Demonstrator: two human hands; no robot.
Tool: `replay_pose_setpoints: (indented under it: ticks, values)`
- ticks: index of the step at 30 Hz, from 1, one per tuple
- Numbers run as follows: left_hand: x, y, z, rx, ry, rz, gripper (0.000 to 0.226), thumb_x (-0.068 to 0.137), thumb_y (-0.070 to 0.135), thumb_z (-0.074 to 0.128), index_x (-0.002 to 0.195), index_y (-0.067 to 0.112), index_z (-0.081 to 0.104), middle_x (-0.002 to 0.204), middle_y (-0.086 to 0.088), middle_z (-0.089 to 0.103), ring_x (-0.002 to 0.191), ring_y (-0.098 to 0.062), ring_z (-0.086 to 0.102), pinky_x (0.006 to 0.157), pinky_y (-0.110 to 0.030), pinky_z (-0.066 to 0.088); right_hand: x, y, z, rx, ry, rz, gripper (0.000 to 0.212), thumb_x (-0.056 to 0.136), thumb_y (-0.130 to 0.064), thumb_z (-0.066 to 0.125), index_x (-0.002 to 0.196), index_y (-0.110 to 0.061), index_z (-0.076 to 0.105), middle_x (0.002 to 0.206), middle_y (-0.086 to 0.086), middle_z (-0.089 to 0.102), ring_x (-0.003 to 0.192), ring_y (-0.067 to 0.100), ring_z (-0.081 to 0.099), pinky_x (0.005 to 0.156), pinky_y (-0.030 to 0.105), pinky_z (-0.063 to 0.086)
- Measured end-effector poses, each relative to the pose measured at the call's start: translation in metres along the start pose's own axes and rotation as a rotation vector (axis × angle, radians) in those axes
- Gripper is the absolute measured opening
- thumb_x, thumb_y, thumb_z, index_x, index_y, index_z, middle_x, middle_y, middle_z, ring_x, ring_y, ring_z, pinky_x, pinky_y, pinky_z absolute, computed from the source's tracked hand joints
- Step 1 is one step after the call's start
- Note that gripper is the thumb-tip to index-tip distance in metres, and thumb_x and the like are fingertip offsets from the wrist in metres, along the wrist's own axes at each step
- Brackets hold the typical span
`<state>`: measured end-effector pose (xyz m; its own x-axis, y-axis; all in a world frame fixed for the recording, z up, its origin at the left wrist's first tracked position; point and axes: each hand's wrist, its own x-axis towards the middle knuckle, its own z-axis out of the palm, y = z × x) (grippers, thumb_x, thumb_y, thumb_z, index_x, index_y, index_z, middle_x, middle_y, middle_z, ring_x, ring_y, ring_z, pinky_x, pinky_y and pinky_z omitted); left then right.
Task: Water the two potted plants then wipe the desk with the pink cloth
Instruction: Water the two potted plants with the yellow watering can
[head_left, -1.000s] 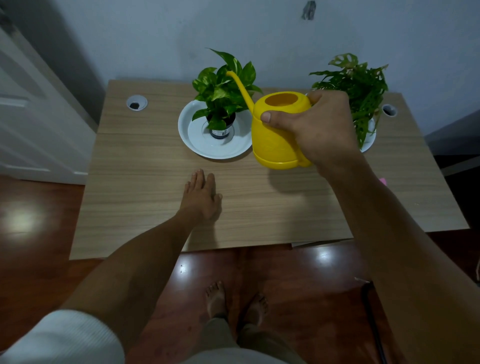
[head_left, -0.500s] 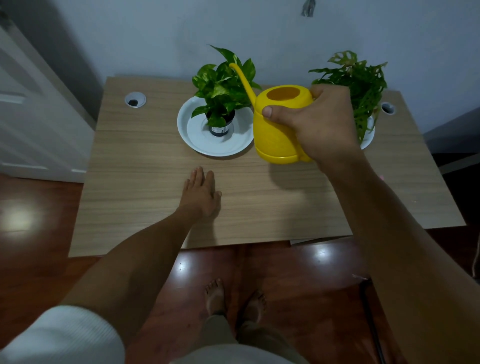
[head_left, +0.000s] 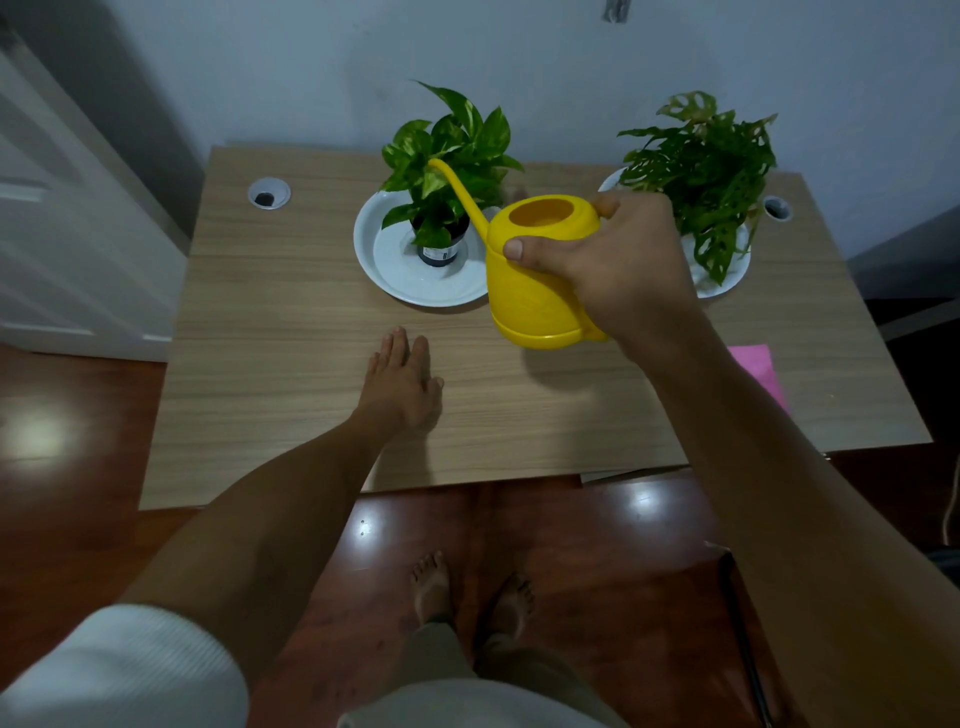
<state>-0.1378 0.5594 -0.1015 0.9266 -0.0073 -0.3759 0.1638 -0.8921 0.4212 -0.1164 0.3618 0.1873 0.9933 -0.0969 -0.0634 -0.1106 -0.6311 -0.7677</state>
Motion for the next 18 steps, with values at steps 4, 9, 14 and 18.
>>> replay_pose_setpoints:
  ticks: [4,9,14,18]
  values:
    - [0.000,-0.001,-0.001,0.010,-0.008,0.003,0.077,0.104,0.047,0.040,0.166,0.016,0.007,0.173,-0.020,-0.009,0.161,-0.035,-0.011,0.130,-0.052,0.001,0.000,0.006,-0.004,-0.037,0.012,0.011,0.055,0.067,-0.049,0.096,0.099,-0.010,0.073,0.100,0.009,0.075,0.095,0.025,0.071,0.081,0.042,0.058]
    - [-0.001,0.000,0.000,0.000,0.011,0.005,0.077,0.103,0.046,0.042,0.166,0.016,0.009,0.173,-0.021,-0.007,0.161,-0.037,-0.008,0.129,-0.052,0.002,0.000,0.010,-0.014,-0.032,0.038,0.031,0.059,0.067,-0.047,0.096,0.106,-0.007,0.076,0.104,0.011,0.077,0.098,0.026,0.073,0.088,0.050,0.059]
    - [0.002,-0.001,0.000,0.014,-0.005,0.004,0.078,0.104,0.048,0.041,0.166,0.016,0.007,0.173,-0.020,-0.009,0.161,-0.036,-0.010,0.129,-0.051,0.001,0.003,0.011,-0.021,0.012,0.079,0.019,0.060,0.067,-0.046,0.097,0.109,-0.009,0.076,0.107,0.008,0.077,0.099,0.024,0.072,0.089,0.048,0.060]
    - [0.003,-0.003,0.002,0.012,-0.008,0.004,0.078,0.104,0.048,0.041,0.167,0.017,0.006,0.173,-0.019,-0.009,0.161,-0.035,-0.011,0.129,-0.050,0.000,0.007,0.010,-0.022,0.058,0.096,0.001,0.049,0.066,-0.046,0.097,0.101,-0.018,0.075,0.102,-0.001,0.075,0.096,0.019,0.072,0.089,0.046,0.061]
